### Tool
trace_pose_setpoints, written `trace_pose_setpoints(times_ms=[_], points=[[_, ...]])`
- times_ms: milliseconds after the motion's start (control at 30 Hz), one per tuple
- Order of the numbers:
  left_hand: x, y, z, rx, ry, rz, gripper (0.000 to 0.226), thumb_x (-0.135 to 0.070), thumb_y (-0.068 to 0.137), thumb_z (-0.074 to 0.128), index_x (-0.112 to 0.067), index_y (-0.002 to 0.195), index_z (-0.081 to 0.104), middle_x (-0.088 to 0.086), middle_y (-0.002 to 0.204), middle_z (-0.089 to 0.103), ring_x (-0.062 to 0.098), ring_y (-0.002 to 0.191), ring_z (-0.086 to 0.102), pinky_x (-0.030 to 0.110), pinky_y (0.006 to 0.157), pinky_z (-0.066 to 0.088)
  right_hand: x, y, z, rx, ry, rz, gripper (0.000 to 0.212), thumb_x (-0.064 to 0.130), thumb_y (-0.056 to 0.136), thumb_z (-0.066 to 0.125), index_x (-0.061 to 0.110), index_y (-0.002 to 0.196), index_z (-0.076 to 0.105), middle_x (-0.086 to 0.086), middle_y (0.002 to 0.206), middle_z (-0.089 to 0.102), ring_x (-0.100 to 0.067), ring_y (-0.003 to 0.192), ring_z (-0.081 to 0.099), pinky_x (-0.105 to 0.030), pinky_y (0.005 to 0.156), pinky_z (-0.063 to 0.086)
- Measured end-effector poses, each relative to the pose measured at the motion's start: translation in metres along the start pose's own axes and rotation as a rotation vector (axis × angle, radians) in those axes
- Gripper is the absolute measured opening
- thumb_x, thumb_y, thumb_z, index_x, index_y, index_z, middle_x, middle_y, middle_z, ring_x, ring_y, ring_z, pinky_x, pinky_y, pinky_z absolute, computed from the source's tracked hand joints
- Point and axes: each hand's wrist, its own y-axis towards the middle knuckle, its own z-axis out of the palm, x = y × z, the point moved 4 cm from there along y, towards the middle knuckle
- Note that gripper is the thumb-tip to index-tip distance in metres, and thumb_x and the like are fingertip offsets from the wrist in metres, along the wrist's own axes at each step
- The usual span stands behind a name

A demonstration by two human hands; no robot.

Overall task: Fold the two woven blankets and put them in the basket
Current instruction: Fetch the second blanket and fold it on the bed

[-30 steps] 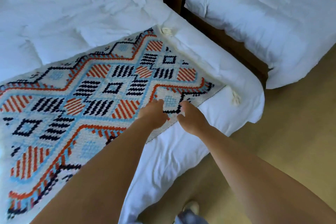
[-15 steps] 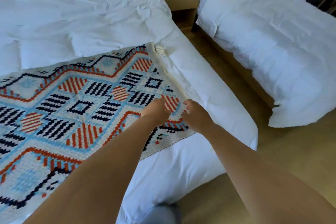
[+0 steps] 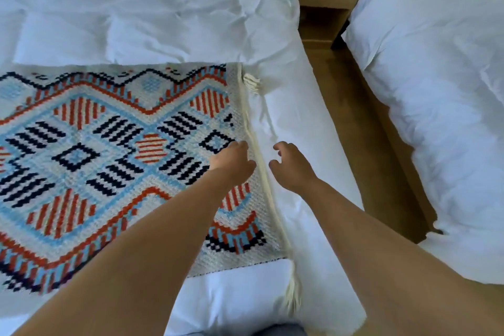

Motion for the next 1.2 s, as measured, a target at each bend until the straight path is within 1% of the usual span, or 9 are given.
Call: trace_pose_setpoints(times_ms=[133,300,533,600,733,833,900,1100,1200], points=[[-0.013,0.038,0.032,-0.092,-0.086,-0.189,0.042,-0.039,0.091,0.046,-0.014,0.124,0.044,0.009,0.122,0.051,0.027,0.096,0.058,0.032,0.062,0.042,-0.023,0.072,0.000,0.123,-0.011,-0.059,0.043,0.022,0.091,0.046,0.010,0.132,0.041,-0.011,0.136,0.043,-0.026,0.119,0.048,-0.032,0.091,0.039],[-0.017,0.055,0.112,-0.140,-0.281,-0.523,0.048,-0.047,0.087,0.051,-0.012,0.120,0.047,0.012,0.117,0.054,0.029,0.093,0.058,0.035,0.066,0.049,-0.049,0.155,0.027,0.254,-0.055,-0.094,0.040,0.020,0.092,0.044,0.009,0.130,0.043,-0.011,0.136,0.044,-0.026,0.115,0.050,-0.027,0.082,0.034],[-0.029,0.030,0.218,-0.091,-0.295,-0.728,0.075,-0.050,0.076,0.061,-0.021,0.134,0.024,0.009,0.118,0.036,0.029,0.108,0.042,0.038,0.077,0.041,-0.082,0.179,0.108,0.320,-0.196,-0.103,0.030,0.026,0.090,0.042,0.001,0.103,0.051,-0.016,0.106,0.056,-0.032,0.095,0.055,-0.034,0.068,0.043],[-0.031,0.022,0.235,-0.095,-0.271,-0.749,0.078,-0.050,0.076,0.058,-0.022,0.138,0.018,0.008,0.117,0.035,0.027,0.107,0.039,0.036,0.079,0.039,-0.090,0.178,0.121,0.272,-0.170,-0.077,0.038,0.031,0.090,0.046,-0.001,0.109,0.052,-0.018,0.113,0.057,-0.034,0.102,0.056,-0.038,0.079,0.046],[-0.028,0.023,0.241,-0.169,-0.351,-0.755,0.058,-0.025,0.083,0.050,-0.016,0.136,0.027,0.010,0.114,0.038,0.028,0.103,0.040,0.034,0.079,0.038,-0.089,0.182,0.134,0.261,-0.116,-0.072,0.043,0.038,0.091,0.049,0.001,0.113,0.049,-0.014,0.115,0.060,-0.031,0.103,0.057,-0.031,0.073,0.040],[-0.018,0.018,0.236,-0.239,-0.446,-0.777,0.019,-0.011,0.089,0.037,-0.009,0.107,0.041,0.010,0.102,0.044,0.024,0.087,0.040,0.032,0.070,0.032,-0.089,0.171,0.143,0.315,-0.022,-0.047,0.044,0.036,0.091,0.050,0.002,0.119,0.049,-0.012,0.118,0.060,-0.028,0.108,0.056,-0.027,0.075,0.037],[-0.015,0.014,0.232,-0.259,-0.523,-0.774,0.005,-0.012,0.092,0.034,-0.011,0.089,0.037,0.008,0.091,0.043,0.023,0.078,0.037,0.032,0.065,0.029,-0.091,0.160,0.147,0.340,0.037,-0.018,0.046,0.036,0.091,0.050,0.002,0.123,0.047,-0.014,0.124,0.057,-0.029,0.113,0.054,-0.028,0.079,0.039],[-0.009,-0.015,0.230,-0.423,-0.892,-0.908,0.011,-0.019,0.094,0.026,-0.021,0.086,0.034,0.004,0.073,0.047,0.020,0.062,0.042,0.031,0.049,0.029,-0.092,0.137,0.147,0.283,0.106,0.011,0.034,0.031,0.094,0.045,0.001,0.104,0.056,-0.019,0.112,0.062,-0.034,0.101,0.058,-0.037,0.080,0.045],[-0.005,-0.024,0.225,-0.381,-0.866,-0.795,0.021,-0.043,0.095,0.037,-0.024,0.089,0.035,0.001,0.067,0.051,0.019,0.057,0.047,0.030,0.044,0.030,-0.081,0.136,0.144,0.185,0.084,-0.021,0.032,0.028,0.096,0.040,0.001,0.103,0.056,-0.018,0.112,0.062,-0.034,0.102,0.058,-0.033,0.076,0.041]])
